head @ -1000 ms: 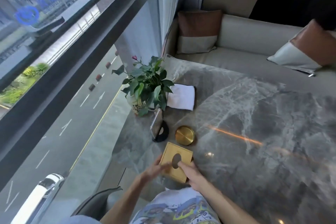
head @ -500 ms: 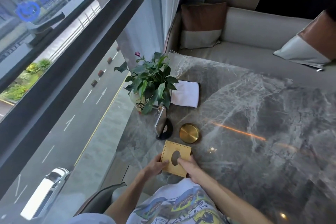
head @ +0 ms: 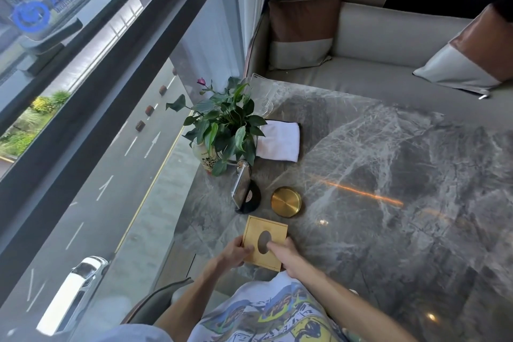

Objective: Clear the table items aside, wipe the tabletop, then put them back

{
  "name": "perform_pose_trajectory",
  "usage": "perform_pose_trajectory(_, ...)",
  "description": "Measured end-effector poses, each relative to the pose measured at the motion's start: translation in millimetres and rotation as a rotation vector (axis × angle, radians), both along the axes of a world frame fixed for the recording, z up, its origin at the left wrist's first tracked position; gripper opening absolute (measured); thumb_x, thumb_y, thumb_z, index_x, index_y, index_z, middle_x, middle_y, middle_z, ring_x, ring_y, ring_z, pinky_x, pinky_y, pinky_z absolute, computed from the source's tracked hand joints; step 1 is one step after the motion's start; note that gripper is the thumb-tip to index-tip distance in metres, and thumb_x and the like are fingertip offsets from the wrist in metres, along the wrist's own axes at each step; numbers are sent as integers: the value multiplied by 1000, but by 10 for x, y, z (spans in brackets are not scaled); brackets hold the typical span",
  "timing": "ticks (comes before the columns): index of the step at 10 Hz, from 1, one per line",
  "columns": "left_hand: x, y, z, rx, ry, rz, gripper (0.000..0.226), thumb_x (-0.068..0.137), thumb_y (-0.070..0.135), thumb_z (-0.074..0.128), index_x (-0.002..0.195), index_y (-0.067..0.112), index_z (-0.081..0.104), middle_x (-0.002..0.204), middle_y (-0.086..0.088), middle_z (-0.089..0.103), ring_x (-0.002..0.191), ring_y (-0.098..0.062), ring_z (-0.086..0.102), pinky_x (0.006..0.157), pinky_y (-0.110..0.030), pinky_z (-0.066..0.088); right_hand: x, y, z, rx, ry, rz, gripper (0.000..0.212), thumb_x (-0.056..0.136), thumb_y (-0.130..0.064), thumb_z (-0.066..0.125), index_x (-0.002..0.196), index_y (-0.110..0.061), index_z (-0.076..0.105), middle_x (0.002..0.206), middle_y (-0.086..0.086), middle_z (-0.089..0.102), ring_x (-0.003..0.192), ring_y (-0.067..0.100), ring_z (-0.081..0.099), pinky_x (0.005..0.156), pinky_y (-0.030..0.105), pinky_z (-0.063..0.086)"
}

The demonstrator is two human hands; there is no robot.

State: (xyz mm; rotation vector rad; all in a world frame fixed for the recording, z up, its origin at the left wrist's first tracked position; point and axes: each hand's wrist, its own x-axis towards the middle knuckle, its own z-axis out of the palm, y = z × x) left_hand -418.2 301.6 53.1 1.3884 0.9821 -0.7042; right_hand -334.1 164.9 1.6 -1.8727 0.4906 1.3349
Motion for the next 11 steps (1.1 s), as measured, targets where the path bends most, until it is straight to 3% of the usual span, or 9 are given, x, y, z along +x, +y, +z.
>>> perform_pose_trajectory(1,12,4,-2,12,-2,23,40,99,19,46,137,9,40,113,-10,53,97,-22,48,69,-26,40,0,22,38,3,17,-8,54,76,-32,67,125,-19,49,118,4,63,104,23,60,91,41,53)
perform_pose_trajectory(3,13,-1,-37,25,-9,12,41,100,17,43,140,9,38,117,-7,53,103,-21,49,70,-26,43,21,-17,-164,26,18,38,68,62,-43,69,125,-24,52,114,0,66,104,22,61,95,45,51)
perform_pose_trajectory(5,88,-55,89,71,-63,66,54,98,13,47,147,17,25,134,-3,42,126,-27,43,94,-37,41,53,-174,-586,36,32,74,104,46,-73,74,134,-29,43,130,0,60,113,24,59,89,44,54)
perform_pose_trajectory(6,70,-65,23,100,-119,62,53,95,12,53,142,15,30,128,3,46,120,-21,48,102,-39,42,18,-129,1,67,33,105,57,82,-46,66,129,-17,49,120,7,64,106,27,63,87,44,57)
perform_pose_trajectory(7,22,-33,-178,134,-174,23,56,91,9,55,142,14,32,133,-9,53,122,-27,52,106,-52,42,1,-133,169,68,-6,111,31,97,-27,51,124,-13,52,114,11,66,89,22,64,62,32,56)
perform_pose_trajectory(8,2,-18,-294,154,-183,8,58,90,6,55,143,13,31,133,-8,52,123,-27,50,107,-52,41,-9,-147,160,76,-56,121,32,97,-28,50,126,-15,51,117,10,65,87,21,62,54,27,50)
perform_pose_trajectory(9,28,-48,-288,211,-178,-30,59,90,8,55,143,15,31,134,-7,52,123,-27,50,106,-48,41,-26,-180,121,95,-61,110,35,96,-31,51,128,-16,51,119,6,65,104,25,63,83,41,57)
perform_pose_trajectory(10,43,-160,-127,355,-162,-92,59,83,8,52,138,13,32,122,-7,50,115,-27,50,86,-33,46,-36,-295,57,133,-40,121,52,94,-38,53,139,-14,43,133,7,58,116,24,58,94,43,53)
perform_pose_trajectory(11,19,-289,-164,716,-177,-266,73,81,20,53,146,11,21,140,-11,34,132,-35,31,105,-46,36,-39,-481,136,150,-88,120,60,93,-46,52,142,-14,42,140,4,52,127,20,50,108,40,43)
